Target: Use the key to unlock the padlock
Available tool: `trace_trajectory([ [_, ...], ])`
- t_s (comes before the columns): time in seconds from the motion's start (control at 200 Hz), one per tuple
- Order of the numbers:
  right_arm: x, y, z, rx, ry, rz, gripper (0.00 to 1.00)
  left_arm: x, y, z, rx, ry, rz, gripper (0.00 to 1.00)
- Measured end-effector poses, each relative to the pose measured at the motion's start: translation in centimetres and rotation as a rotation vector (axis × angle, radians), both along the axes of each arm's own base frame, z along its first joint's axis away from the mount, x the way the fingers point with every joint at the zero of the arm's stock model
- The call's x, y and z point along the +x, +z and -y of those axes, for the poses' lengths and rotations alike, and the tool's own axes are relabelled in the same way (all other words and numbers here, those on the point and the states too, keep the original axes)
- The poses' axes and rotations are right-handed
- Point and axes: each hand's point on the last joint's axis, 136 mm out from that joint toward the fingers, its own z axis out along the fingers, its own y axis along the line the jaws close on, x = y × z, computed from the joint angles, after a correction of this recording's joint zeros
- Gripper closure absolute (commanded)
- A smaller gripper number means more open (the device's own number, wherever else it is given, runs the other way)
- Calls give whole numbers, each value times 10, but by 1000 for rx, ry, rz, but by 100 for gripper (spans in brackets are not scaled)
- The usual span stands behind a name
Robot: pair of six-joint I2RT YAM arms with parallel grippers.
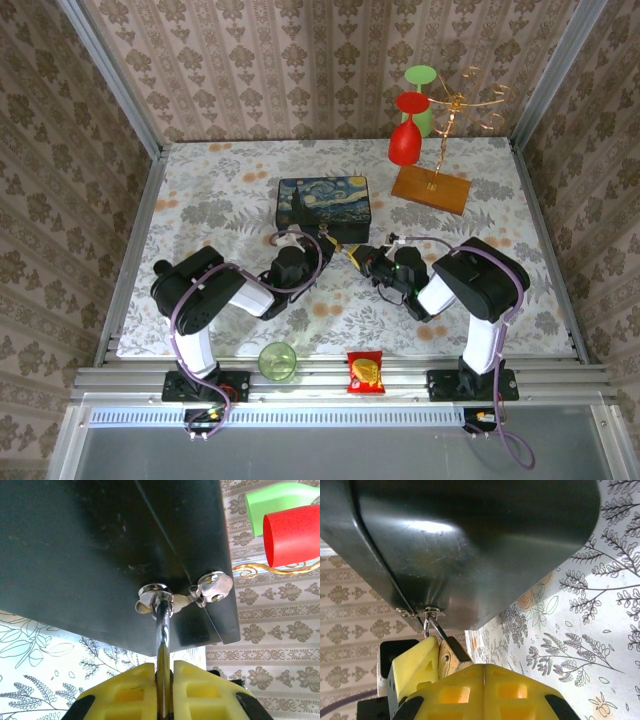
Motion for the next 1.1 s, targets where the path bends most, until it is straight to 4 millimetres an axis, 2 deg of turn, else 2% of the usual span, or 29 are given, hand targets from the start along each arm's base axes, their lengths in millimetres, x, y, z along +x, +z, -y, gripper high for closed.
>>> trace_trajectory([
  [0.435, -2, 5, 11, 33, -101, -20, 100, -6, 8, 5, -17, 6, 13, 100],
  [1.1, -13, -6, 22, 14, -137, -55, 100, -11, 15, 11, -49, 2, 22, 100],
])
